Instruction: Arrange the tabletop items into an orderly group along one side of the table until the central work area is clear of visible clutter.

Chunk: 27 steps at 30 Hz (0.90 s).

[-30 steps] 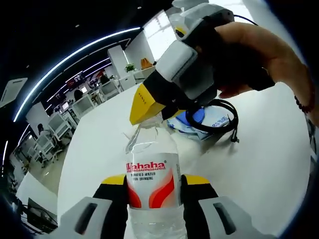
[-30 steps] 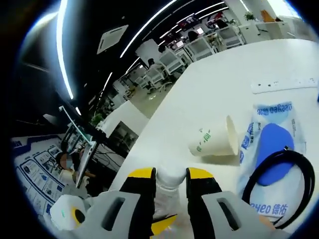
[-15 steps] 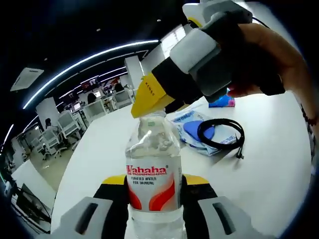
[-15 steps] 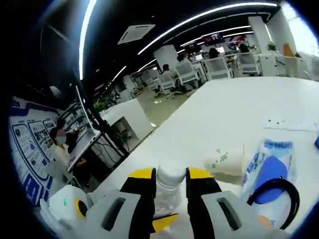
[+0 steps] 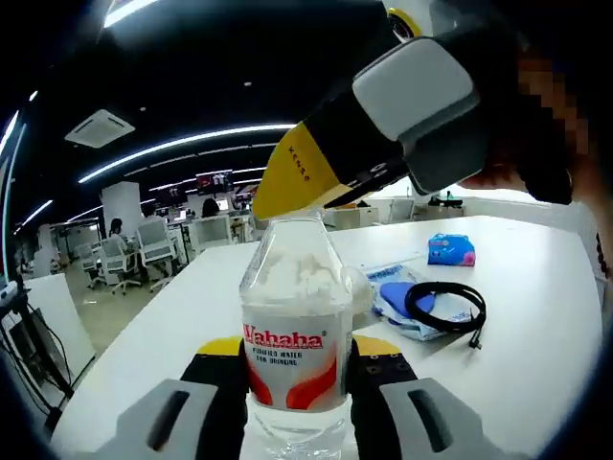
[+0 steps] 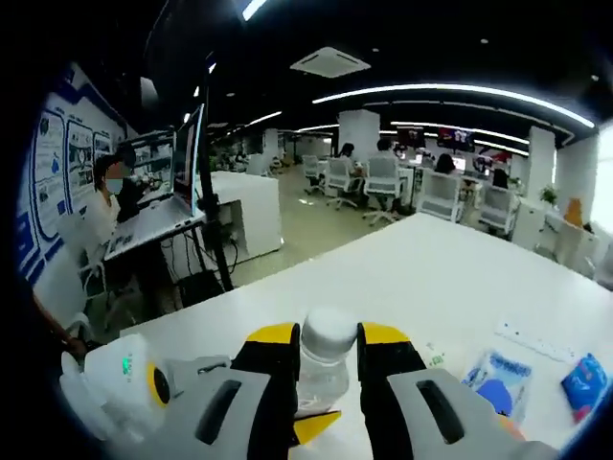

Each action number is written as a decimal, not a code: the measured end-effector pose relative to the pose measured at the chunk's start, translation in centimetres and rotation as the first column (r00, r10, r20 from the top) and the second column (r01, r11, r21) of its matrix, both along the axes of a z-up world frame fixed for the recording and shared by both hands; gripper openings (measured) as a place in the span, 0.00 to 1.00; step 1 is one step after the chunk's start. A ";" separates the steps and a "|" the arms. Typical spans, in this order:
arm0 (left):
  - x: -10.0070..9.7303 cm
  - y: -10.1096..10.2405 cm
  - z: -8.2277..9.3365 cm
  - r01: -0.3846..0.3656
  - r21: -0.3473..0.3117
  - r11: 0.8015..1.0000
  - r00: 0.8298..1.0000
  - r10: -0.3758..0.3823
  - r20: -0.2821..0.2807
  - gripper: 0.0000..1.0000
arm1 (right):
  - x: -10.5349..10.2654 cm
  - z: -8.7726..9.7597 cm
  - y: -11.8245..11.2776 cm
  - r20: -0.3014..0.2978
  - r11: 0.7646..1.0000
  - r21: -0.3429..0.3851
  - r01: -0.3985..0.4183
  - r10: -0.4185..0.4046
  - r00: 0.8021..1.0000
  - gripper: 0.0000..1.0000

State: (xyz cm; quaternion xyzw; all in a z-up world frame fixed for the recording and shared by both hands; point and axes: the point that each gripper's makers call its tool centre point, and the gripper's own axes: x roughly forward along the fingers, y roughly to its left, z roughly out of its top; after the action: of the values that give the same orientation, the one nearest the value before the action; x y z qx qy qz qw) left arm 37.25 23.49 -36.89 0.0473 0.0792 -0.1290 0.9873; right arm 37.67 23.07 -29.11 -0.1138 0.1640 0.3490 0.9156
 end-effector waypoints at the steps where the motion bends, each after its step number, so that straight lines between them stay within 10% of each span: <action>1: 0.1 0.2 0.0 -0.013 -0.009 1.000 1.000 0.013 0.004 0.38 | -0.2 0.0 0.3 0.002 1.000 -0.002 0.002 -0.002 1.000 0.20; 16: -1.0 1.5 -0.1 -0.170 -0.081 0.982 0.981 0.177 0.084 0.39 | -2.9 0.0 2.1 0.162 0.975 -0.191 -0.117 0.149 0.976 0.21; 27: -1.2 2.4 0.1 -0.192 -0.075 0.979 0.975 0.199 0.099 0.39 | -3.2 0.2 2.6 0.169 0.977 -0.164 -0.133 0.161 0.972 0.21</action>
State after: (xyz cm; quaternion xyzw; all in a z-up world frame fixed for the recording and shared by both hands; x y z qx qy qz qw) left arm 36.10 25.88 -36.78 0.0138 0.0266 -0.0311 0.9991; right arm 34.48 25.72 -28.93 -0.2262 0.0971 0.3908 0.8869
